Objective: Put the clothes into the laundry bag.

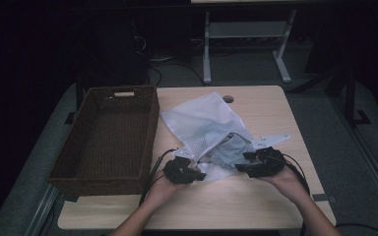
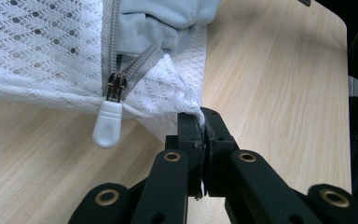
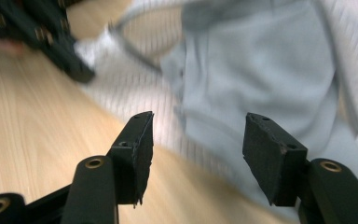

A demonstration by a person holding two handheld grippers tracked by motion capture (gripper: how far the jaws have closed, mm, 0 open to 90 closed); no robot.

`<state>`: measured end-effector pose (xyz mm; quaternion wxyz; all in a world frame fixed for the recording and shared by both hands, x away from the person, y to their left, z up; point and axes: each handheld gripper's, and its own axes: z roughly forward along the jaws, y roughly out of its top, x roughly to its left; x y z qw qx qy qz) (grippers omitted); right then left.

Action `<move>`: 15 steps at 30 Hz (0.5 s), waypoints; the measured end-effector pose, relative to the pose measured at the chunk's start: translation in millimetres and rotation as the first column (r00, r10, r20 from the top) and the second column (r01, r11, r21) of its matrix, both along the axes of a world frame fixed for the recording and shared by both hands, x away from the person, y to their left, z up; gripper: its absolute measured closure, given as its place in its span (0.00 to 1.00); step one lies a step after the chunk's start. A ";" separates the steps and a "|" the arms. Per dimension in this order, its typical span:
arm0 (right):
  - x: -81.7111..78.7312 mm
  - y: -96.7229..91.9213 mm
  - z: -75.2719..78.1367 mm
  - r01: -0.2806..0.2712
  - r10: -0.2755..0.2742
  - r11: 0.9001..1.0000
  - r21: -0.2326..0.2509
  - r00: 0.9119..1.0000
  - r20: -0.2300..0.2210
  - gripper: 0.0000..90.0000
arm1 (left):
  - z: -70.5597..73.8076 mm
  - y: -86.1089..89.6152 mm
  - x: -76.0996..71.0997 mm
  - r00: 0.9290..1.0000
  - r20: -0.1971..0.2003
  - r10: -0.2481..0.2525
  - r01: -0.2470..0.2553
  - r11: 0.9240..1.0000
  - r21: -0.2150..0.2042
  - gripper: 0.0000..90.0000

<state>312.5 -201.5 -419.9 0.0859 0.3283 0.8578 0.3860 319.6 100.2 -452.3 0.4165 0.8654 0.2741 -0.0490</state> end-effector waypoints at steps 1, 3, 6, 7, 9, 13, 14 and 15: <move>-0.8 -1.3 -3.3 -0.002 0.002 1.000 -0.004 1.000 -0.010 0.47 | -0.1 -0.2 0.1 1.000 0.000 -0.001 0.001 1.000 0.002 0.97; -0.1 -0.4 -13.8 -0.010 0.008 0.999 -0.038 0.999 -0.048 0.47 | -0.5 -0.7 0.0 1.000 -0.001 -0.001 0.001 1.000 0.001 0.97; 5.1 5.8 -24.9 -0.011 0.007 0.998 -0.066 0.998 -0.056 0.48 | -0.9 -0.7 -0.3 1.000 -0.001 -0.002 0.002 1.000 0.003 0.97; 7.4 7.8 -28.6 -0.011 0.006 0.997 -0.070 0.997 -0.072 0.48 | -1.0 -0.6 -0.1 1.000 -0.002 -0.003 0.003 1.000 0.003 0.97; 12.2 10.9 -36.2 -0.005 -0.001 0.997 -0.076 0.997 -0.080 0.50 | -1.1 -0.5 0.4 1.000 -0.005 -0.005 0.005 1.000 0.002 0.97; 15.9 16.8 -39.6 0.014 -0.019 0.997 -0.071 0.997 -0.077 0.51 | -1.7 -1.7 0.4 1.000 -0.006 -0.005 0.005 1.000 0.002 0.97; 15.7 18.9 -39.4 0.025 -0.030 0.997 -0.069 0.997 -0.072 0.52 | -1.8 -1.9 0.4 1.000 -0.007 -0.004 0.004 1.000 0.001 0.97; 15.2 21.3 -38.6 0.032 -0.036 0.997 -0.071 0.998 -0.060 0.53 | -2.1 -2.0 0.5 1.000 -0.008 -0.006 0.006 1.000 0.002 0.97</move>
